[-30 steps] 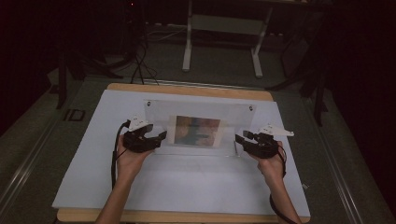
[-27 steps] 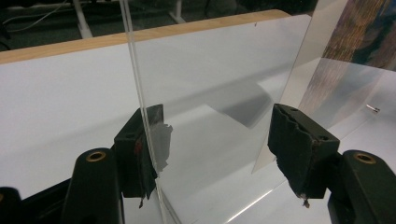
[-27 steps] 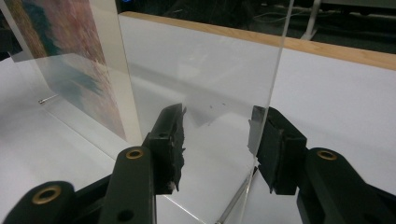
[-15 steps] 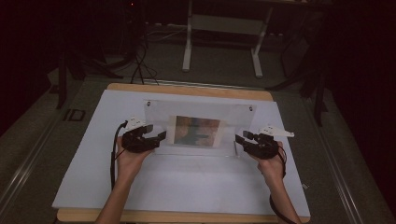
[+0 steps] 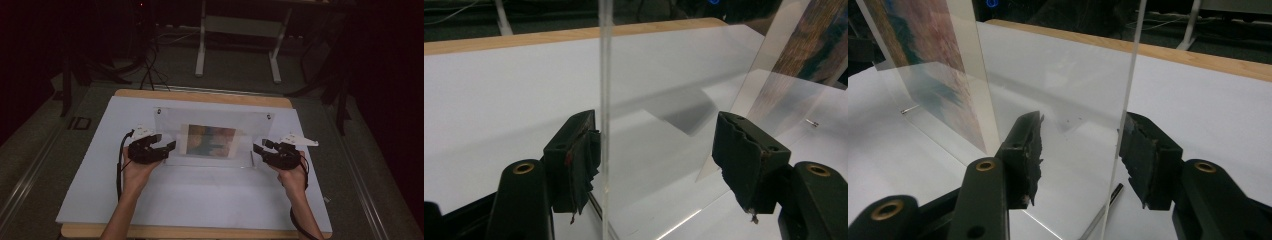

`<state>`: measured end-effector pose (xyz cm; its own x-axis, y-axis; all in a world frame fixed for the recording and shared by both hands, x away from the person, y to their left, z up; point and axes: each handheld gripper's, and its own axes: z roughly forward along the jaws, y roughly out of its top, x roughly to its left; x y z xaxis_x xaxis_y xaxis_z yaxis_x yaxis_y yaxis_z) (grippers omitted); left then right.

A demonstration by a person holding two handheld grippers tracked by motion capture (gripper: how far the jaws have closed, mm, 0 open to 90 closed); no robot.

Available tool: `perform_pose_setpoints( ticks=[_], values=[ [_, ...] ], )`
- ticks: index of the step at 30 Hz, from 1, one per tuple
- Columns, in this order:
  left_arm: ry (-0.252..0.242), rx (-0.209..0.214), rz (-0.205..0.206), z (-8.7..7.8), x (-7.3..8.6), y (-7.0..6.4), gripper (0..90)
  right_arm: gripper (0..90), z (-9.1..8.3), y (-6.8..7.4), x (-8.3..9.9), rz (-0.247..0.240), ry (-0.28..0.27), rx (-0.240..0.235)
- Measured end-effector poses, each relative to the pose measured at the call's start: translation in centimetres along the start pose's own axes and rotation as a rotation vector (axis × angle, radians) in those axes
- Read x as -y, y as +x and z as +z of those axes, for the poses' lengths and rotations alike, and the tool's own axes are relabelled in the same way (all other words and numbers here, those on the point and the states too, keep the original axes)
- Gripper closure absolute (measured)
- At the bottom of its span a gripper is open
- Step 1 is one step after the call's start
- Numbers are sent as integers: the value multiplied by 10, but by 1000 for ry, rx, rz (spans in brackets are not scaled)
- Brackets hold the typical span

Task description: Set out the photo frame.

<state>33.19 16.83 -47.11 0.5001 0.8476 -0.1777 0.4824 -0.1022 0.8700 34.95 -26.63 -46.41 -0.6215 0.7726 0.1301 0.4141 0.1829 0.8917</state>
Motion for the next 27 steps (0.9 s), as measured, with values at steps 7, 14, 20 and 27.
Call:
perform_pose_setpoints(
  ticks=[7,14,20,27],
  values=[
    [-24,8,-3,-10,-3,3,347,494,-4,-1,-2,-12,10,0],
    [2,-30,-3,-13,-2,7,424,508,-3,3,0,-42,36,-7],
    [-1,-24,-11,-13,-1,9,422,515,-3,4,1,-38,33,1],
    [-3,-21,-30,-12,0,11,409,520,-4,4,2,-43,31,-3]
  ],
)
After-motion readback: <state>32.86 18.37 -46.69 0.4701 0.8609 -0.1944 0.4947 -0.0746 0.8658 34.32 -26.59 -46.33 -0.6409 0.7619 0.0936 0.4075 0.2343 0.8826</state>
